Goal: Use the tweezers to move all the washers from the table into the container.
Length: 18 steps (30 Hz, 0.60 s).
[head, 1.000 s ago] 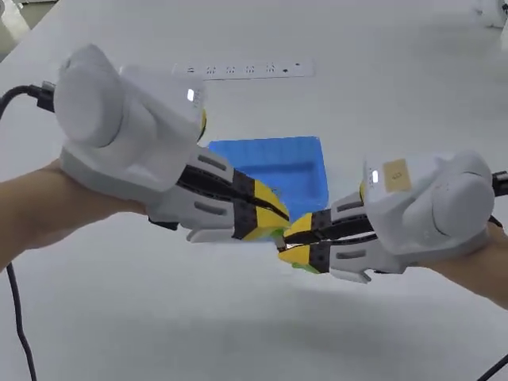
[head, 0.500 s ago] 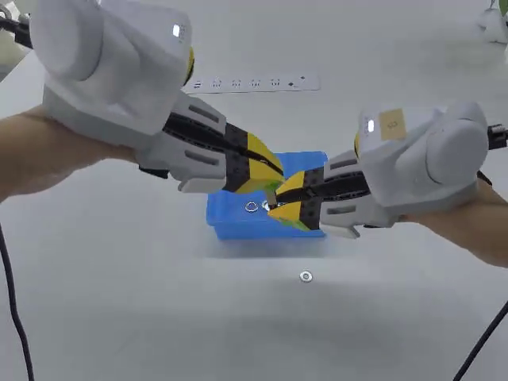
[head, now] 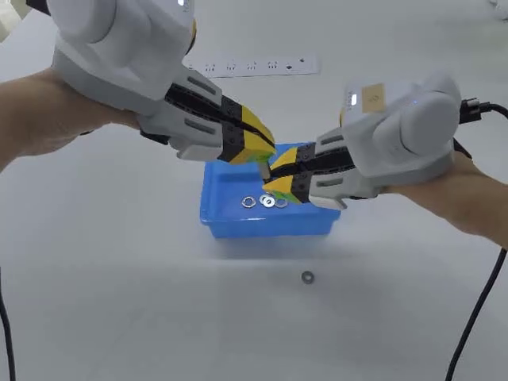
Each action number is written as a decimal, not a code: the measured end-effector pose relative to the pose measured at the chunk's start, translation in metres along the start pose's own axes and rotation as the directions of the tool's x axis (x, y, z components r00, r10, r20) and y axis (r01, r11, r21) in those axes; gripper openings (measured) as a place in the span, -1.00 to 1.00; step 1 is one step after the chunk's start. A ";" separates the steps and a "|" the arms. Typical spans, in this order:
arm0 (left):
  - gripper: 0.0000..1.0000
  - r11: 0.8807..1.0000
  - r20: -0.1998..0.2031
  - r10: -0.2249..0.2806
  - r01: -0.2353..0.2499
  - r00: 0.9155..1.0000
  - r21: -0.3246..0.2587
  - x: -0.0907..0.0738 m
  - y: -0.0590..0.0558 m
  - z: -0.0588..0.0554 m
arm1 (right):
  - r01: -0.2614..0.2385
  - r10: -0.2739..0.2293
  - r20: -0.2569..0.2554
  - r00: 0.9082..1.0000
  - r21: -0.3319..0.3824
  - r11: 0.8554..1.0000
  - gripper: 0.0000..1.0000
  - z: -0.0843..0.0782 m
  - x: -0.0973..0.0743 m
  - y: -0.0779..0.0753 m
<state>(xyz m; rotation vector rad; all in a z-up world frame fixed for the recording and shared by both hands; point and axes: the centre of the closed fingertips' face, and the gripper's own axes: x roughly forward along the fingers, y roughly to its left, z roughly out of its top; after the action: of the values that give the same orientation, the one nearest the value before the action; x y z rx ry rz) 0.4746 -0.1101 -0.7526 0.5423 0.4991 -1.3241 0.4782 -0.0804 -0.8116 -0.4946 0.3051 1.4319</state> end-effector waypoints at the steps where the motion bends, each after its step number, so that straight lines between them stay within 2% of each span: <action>1: -0.88 1.000 0.001 -0.010 0.010 1.000 -0.014 0.002 0.001 -0.004 | -0.004 0.004 -0.002 1.000 0.006 1.000 -0.81 -0.002 0.002 -0.001; 4: -0.88 1.000 -0.017 -0.018 0.017 1.000 -0.026 0.007 0.003 -0.014 | -0.025 0.025 -0.022 0.999 0.013 1.000 -0.81 -0.013 0.010 0.001; 8: -0.88 0.999 -0.017 -0.021 0.021 1.000 -0.047 0.013 0.002 -0.023 | -0.036 0.036 -0.044 0.998 0.013 0.999 -0.81 -0.021 0.016 0.000; 14: -0.88 0.998 -0.019 -0.028 0.027 0.999 -0.058 0.013 0.004 -0.026 | -0.033 0.035 -0.056 0.998 0.033 0.999 -0.80 -0.024 0.019 0.001; 18: -0.88 0.999 -0.012 -0.028 0.027 1.000 -0.039 0.013 0.004 -0.022 | -0.020 0.023 -0.057 0.998 0.046 0.999 -0.78 -0.022 0.016 -0.001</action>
<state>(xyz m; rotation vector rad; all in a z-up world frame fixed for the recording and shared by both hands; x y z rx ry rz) 0.4796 -0.1051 -0.7776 0.5131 0.5434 -1.3352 0.4837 -0.0778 -0.8382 -0.4970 0.3891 1.4301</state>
